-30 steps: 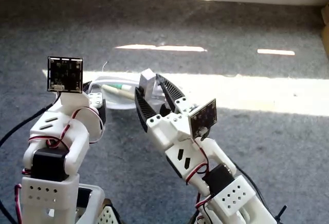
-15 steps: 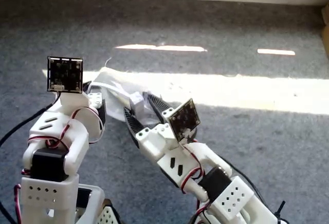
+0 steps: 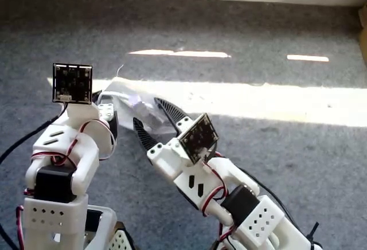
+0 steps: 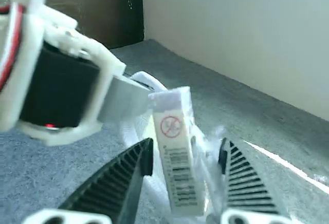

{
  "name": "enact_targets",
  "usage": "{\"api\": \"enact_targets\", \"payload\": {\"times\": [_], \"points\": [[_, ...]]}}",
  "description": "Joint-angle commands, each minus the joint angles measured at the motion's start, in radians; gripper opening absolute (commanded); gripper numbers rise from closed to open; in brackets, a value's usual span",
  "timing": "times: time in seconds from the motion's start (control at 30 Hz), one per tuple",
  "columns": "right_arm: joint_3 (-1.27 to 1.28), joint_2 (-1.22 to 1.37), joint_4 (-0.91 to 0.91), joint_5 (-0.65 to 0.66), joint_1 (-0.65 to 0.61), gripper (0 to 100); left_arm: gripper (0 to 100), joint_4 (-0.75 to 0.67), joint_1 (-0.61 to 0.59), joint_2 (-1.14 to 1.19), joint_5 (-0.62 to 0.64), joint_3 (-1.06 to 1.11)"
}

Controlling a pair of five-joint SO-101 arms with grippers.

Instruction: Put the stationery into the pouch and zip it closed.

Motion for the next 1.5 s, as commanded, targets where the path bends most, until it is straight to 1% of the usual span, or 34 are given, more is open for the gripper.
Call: {"api": "enact_targets", "payload": {"times": [0.0, 0.07, 0.33, 0.63, 0.73, 0.83, 1.0, 1.13, 1.23, 1.4, 1.47], "points": [[-0.064, 0.005, 0.005, 0.066, -0.044, 19.0, 3, -0.021, 0.008, -0.005, -0.005, -0.015], [-0.064, 0.005, 0.008, 0.083, -0.048, 19.0, 3, -0.021, 0.008, -0.005, -0.005, -0.015], [-0.074, -0.004, 0.137, 0.086, -0.048, 19.4, 3, -0.021, 0.008, -0.005, -0.005, -0.015], [-0.074, -0.015, 0.14, 0.086, -0.042, 19.2, 3, -0.021, 0.005, -0.005, 0.0, -0.015], [-0.071, -0.082, 0.145, 0.084, -0.015, 19.2, 3, -0.023, -0.033, -0.005, 0.008, -0.018], [-0.073, -0.173, 0.205, 0.084, 0.025, 19.2, 3, -0.023, -0.067, -0.005, 0.063, -0.021], [-0.065, -0.274, 0.272, 0.08, 0.068, 19.2, 3, -0.026, -0.068, -0.005, 0.063, -0.021], [-0.071, -0.311, 0.331, -0.023, 0.128, 19.2, 3, -0.028, -0.073, -0.005, 0.064, -0.019], [-0.073, -0.318, 0.387, -0.048, 0.17, 19.2, 3, -0.028, -0.073, -0.005, 0.064, -0.019], [-0.073, -0.32, 0.407, -0.097, 0.174, 19.1, 3, -0.029, -0.073, -0.005, 0.064, -0.016], [-0.076, -0.32, 0.389, -0.138, 0.157, 19.0, 3, -0.029, -0.068, -0.005, 0.063, -0.016]]}}
